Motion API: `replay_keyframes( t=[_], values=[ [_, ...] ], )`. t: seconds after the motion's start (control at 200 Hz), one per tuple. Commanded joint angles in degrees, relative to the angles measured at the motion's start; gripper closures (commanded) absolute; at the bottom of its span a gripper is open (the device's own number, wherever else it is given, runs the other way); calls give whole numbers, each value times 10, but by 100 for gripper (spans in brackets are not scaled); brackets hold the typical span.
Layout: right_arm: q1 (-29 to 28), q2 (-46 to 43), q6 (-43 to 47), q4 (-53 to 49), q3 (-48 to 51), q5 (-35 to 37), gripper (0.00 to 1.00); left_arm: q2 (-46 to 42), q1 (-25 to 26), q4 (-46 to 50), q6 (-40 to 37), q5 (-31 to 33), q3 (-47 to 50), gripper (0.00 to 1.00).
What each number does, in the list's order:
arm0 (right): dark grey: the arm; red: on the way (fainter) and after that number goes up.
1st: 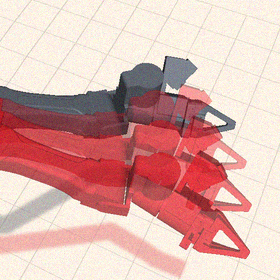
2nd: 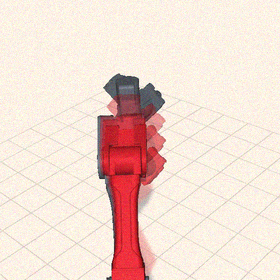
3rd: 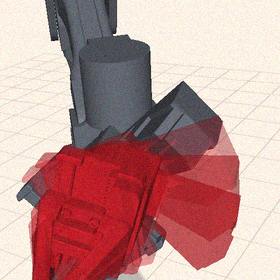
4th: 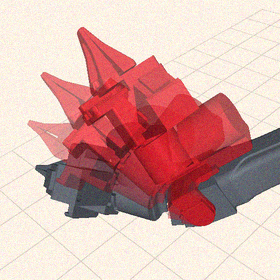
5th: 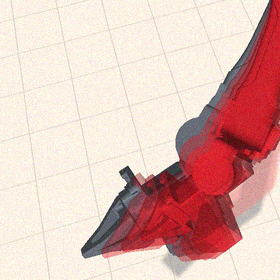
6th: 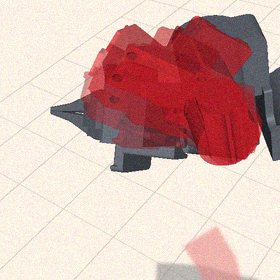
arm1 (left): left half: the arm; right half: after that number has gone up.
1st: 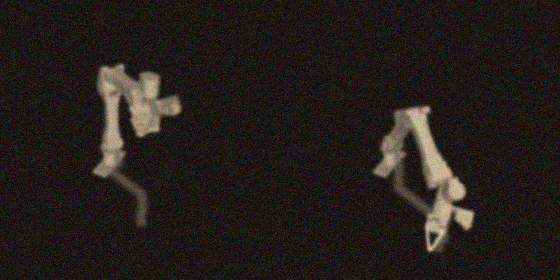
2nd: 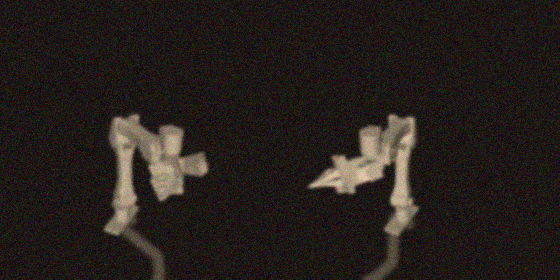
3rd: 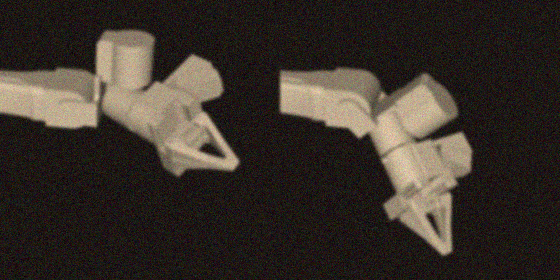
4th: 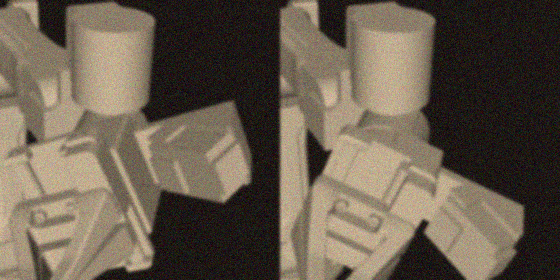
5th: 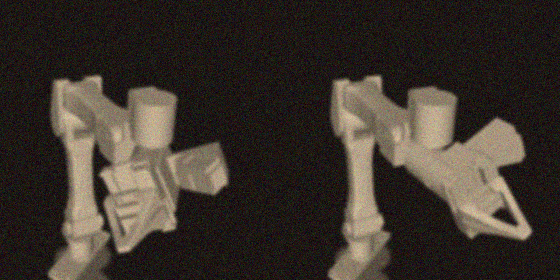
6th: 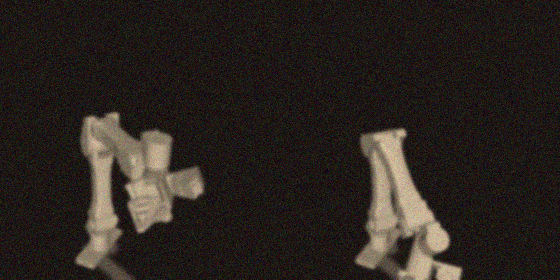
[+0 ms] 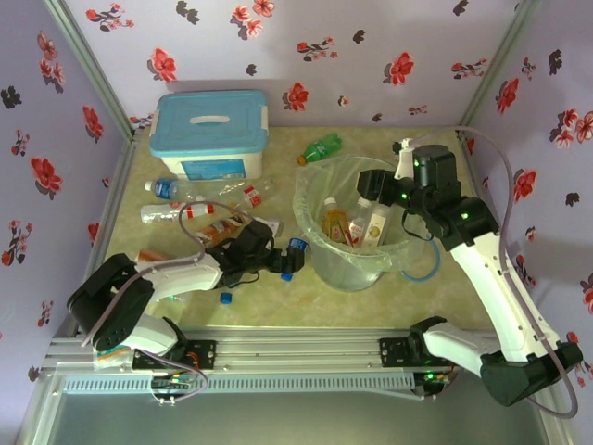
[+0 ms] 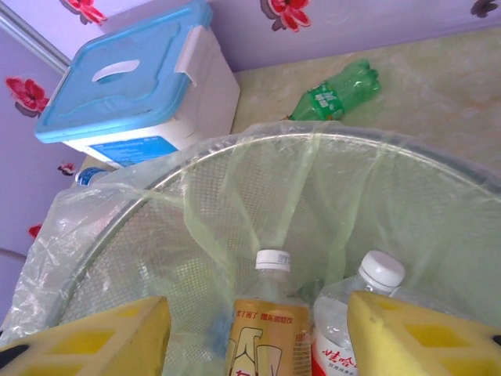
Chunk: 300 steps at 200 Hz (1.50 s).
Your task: Put the plastic bottles in the bin
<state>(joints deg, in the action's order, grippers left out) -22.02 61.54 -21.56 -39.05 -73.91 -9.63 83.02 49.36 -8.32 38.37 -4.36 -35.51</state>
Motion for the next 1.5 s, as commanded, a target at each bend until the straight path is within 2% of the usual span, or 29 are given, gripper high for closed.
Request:
replay_keyframes(
  t=[0.0, 0.255, 0.365, 0.55, 0.78, 0.93, 1.02, 1.09, 1.28, 1.38, 1.495],
  values=[
    [6, -11, 2, -6, -1, 35, 38, 18, 8, -9, 24, -2, 4, 5],
    [12, -29, -1, -3, 10, 45, 37, 64, 8, -10, 28, 3, -17, 15],
    [13, -38, -5, -7, 17, 46, 37, 73, 8, -22, 32, 5, -18, 23],
    [13, -48, -8, -22, -1, 26, 38, 66, 8, -21, 28, 18, -20, 36],
    [14, -64, -15, -34, -1, 19, 39, 53, 4, -4, 23, 28, -30, 44],
    [13, -63, -41, -3, -21, -40, 39, 8, -6, 30, 22, 52, -44, 44],
    [8, -43, -67, 40, -36, -101, 40, -40, -13, 42, 24, 95, -45, 47],
    [-15, -20, -79, 69, -52, -113, 39, -86, -20, 54, 20, 129, -44, 47],
    [-118, 61, -51, 106, -120, -67, 35, -217, -35, 63, -17, 201, -45, 57],
    [-168, 111, -34, 95, -160, -21, 35, -266, -42, 51, -35, 206, -45, 64],
    [-214, 148, -35, 136, -161, 6, 27, -308, -39, -27, -35, 195, -12, 73]
  ],
)
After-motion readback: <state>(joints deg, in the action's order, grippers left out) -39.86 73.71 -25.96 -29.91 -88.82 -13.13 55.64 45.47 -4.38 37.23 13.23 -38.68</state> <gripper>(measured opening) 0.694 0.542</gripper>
